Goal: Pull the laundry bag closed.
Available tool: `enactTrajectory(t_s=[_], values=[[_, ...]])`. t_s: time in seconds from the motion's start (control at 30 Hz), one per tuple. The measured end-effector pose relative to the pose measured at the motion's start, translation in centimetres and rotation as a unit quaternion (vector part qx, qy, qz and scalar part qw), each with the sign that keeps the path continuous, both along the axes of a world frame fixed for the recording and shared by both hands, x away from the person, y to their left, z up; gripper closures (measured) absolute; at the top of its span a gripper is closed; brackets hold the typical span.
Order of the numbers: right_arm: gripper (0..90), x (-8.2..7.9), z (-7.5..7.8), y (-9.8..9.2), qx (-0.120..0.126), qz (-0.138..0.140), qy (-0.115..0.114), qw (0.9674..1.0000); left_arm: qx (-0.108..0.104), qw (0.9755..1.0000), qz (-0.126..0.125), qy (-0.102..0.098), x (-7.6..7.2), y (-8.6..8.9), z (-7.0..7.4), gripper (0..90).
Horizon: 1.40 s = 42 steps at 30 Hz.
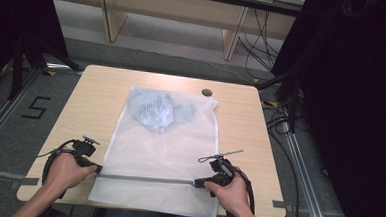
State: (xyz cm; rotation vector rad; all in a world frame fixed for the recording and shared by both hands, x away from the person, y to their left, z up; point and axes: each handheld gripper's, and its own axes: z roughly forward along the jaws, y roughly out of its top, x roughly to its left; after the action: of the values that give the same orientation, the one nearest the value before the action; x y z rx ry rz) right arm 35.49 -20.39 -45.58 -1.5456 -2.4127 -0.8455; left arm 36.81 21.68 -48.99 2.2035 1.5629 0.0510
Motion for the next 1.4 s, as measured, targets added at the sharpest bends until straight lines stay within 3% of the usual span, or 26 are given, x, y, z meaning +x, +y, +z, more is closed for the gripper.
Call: enactTrajectory(t_s=[0.13, 0.17, 0.23, 0.33, 0.5, 0.67, 0.7, 0.73, 0.8, 1.03, 1.17, 1.4], values=[[87.0, 0.0, 0.0, -0.6, -0.004, -0.010, -0.004, 0.9999, 0.001, 1.0000, 0.001, 0.000, 0.0, 0.0, 0.0, 89.9], [87.0, -0.1, 0.2, -0.7, 0.002, -0.020, 0.006, 0.9998, 0.001, 1.0000, -0.003, 0.002, 0.0, 0.0, 0.0, 90.0], [87.0, -0.1, 0.1, -1.2, -0.004, -0.014, -0.007, 0.9999, -0.001, 1.0000, 0.008, -0.003, 0.0, -0.1, 0.0, 89.9], [87.0, -0.2, 0.0, -1.3, -0.002, -0.019, 0.005, 0.9998, 0.001, 1.0000, 0.001, 0.000, 0.0, 0.0, 0.0, 89.9], [87.0, -0.1, -0.2, -1.5, -0.003, -0.008, -0.005, 1.0000, 0.002, 1.0000, -0.004, 0.002, 0.0, 0.1, 0.0, 90.0], [86.9, -0.1, -0.2, -1.5, -0.001, -0.014, 0.001, 0.9999, 0.002, 1.0000, -0.005, 0.002, 0.0, 0.1, 0.0, 89.9], [86.9, -0.1, -0.2, -1.5, -0.001, -0.013, 0.002, 0.9999, -0.005, 0.9999, 0.009, -0.004, 0.0, -0.1, -0.1, 89.9], [86.9, -0.1, -0.3, -1.6, -0.001, -0.014, -0.001, 0.9999, 0.002, 1.0000, -0.006, 0.003, 0.0, 0.1, 0.0, 89.9], [86.9, -0.2, -0.2, -1.6, 0.000, -0.017, 0.007, 0.9998, -0.004, 1.0000, 0.008, -0.003, 0.0, -0.1, -0.1, 89.9], [86.9, -0.1, -0.2, -1.9, 0.001, -0.018, 0.002, 0.9998, 0.002, 1.0000, -0.006, 0.003, 0.0, 0.1, 0.0, 89.9], [86.9, -0.1, -0.2, -2.2, 0.005, -0.015, -0.001, 0.9999, -0.004, 1.0000, 0.007, -0.003, 0.0, -0.1, -0.1, 90.0], [86.9, 0.0, -0.3, -2.4, 0.003, -0.020, 0.004, 0.9998, -0.004, 1.0000, 0.006, -0.002, 0.0, 0.0, -0.1, 89.9]])
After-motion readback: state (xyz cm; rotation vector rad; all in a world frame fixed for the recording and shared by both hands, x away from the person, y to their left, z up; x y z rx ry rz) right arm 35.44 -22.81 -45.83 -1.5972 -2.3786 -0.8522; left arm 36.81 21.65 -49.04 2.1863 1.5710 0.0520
